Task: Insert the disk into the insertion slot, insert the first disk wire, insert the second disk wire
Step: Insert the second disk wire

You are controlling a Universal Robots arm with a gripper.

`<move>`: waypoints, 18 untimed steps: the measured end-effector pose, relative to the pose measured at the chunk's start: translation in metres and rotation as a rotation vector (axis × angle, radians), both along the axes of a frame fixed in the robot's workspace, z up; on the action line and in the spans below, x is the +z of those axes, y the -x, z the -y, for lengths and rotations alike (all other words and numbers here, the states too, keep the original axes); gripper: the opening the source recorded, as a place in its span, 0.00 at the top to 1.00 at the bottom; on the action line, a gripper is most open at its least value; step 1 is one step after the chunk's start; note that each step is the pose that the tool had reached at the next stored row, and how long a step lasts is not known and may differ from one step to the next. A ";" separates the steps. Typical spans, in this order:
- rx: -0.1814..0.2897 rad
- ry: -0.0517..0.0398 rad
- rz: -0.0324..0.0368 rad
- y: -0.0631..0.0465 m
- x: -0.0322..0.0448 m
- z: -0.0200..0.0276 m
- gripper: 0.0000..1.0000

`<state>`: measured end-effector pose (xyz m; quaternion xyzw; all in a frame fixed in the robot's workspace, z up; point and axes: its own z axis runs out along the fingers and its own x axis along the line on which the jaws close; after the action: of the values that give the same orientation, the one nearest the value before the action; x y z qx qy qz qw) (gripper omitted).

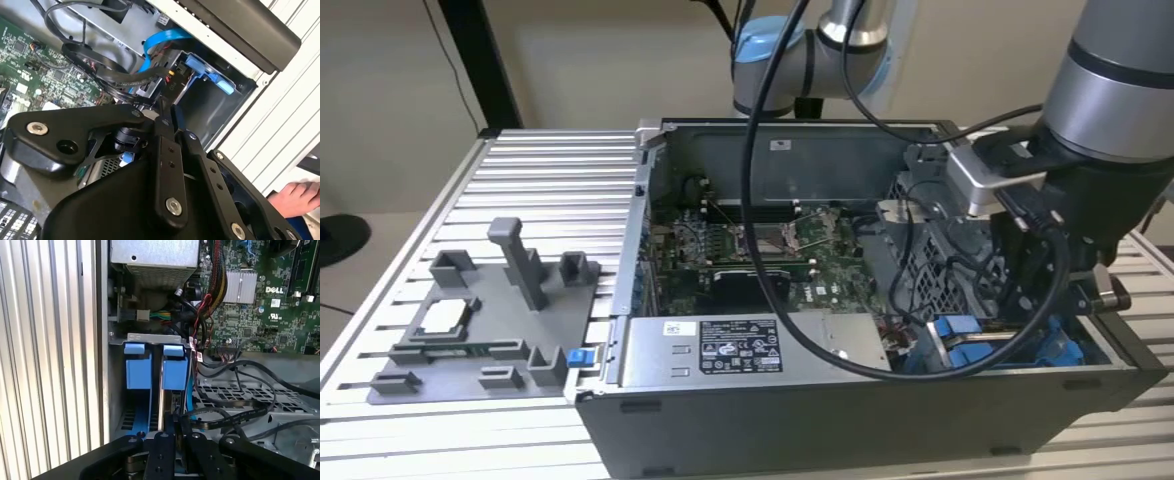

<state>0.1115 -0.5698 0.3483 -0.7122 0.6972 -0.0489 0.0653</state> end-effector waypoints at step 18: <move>0.000 0.0150 0.0027 0.000 -0.0051 -0.0025 1.00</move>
<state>0.1111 -0.5674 0.3432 -0.7126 0.6967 -0.0551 0.0609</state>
